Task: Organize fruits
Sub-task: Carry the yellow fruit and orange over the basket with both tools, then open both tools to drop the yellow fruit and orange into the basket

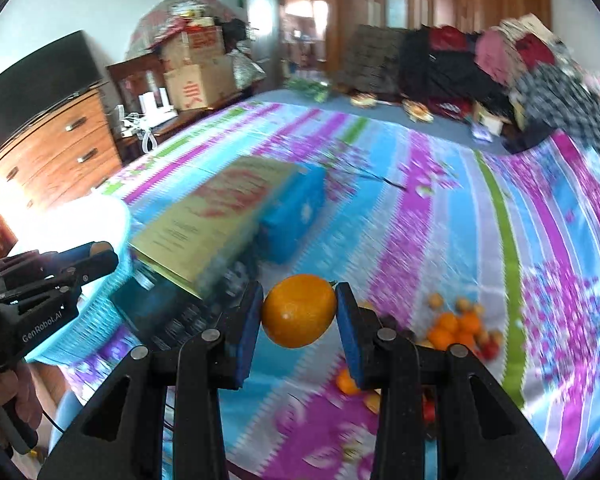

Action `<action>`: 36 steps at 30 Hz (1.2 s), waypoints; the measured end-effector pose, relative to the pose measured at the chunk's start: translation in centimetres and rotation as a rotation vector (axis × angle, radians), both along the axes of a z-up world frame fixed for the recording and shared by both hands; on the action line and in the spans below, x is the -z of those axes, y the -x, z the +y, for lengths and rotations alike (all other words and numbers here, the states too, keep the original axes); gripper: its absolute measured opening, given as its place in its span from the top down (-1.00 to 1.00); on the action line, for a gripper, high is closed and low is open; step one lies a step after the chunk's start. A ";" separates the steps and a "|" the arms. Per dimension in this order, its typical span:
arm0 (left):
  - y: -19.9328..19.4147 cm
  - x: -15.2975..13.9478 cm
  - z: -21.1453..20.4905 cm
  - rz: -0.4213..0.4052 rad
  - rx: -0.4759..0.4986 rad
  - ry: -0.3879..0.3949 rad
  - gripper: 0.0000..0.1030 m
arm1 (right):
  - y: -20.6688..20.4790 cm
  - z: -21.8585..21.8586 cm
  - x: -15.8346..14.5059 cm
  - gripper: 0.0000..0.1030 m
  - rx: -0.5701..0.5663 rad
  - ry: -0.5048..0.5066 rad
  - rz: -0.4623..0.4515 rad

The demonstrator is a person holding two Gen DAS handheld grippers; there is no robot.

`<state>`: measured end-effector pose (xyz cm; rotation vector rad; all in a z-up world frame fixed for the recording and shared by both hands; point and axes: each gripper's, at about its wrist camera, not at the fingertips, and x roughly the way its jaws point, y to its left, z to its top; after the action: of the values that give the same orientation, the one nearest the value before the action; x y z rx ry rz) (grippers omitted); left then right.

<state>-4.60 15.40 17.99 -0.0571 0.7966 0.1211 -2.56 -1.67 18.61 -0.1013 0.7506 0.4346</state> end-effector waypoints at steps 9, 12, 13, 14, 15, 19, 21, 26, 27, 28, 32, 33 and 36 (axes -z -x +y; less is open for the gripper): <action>2.7 -2.3 7.0 -0.040 -0.168 0.001 0.53 | 0.2 9.7 -3.5 0.23 -0.169 -0.007 -0.040; 3.7 -2.5 9.3 -0.046 -0.222 0.007 0.53 | 0.6 12.7 -4.2 0.23 -0.223 -0.008 -0.039; 4.1 -2.5 10.3 -0.047 -0.245 0.010 0.53 | 0.8 13.8 -4.3 0.23 -0.245 -0.011 -0.033; 4.4 -2.4 10.8 -0.047 -0.259 0.011 0.53 | 0.9 14.7 -4.4 0.23 -0.259 -0.013 -0.030; 4.8 -2.2 11.6 -0.043 -0.277 0.013 0.53 | 1.1 15.6 -4.5 0.22 -0.274 -0.012 -0.027; 5.9 -0.5 15.2 0.014 -0.345 0.047 0.53 | 2.0 19.4 -4.0 0.23 -0.350 0.010 0.000; 6.4 0.5 16.7 0.053 -0.382 0.066 0.53 | 2.2 21.3 -3.3 0.23 -0.384 0.027 0.035; 7.4 2.1 18.7 0.108 -0.422 0.106 0.53 | 2.5 24.3 -1.7 0.22 -0.439 0.064 0.113; 7.4 2.4 19.0 0.117 -0.427 0.114 0.53 | 2.4 24.9 -1.3 0.23 -0.448 0.071 0.134; 7.4 2.6 19.2 0.128 -0.429 0.119 0.53 | 2.5 25.4 -1.0 0.23 -0.456 0.078 0.147; 7.7 4.1 20.6 0.184 -0.439 0.148 0.53 | 2.0 27.1 0.8 0.23 -0.477 0.109 0.222; 7.8 4.3 20.7 0.190 -0.441 0.148 0.53 | 2.0 27.4 1.3 0.23 -0.480 0.118 0.237; 8.0 4.9 21.1 0.211 -0.446 0.160 0.53 | 2.0 28.1 2.1 0.22 -0.489 0.135 0.258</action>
<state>-12.60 36.54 13.07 -0.3795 0.9938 0.4912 -4.56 26.46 16.55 -0.3657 1.0119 0.8737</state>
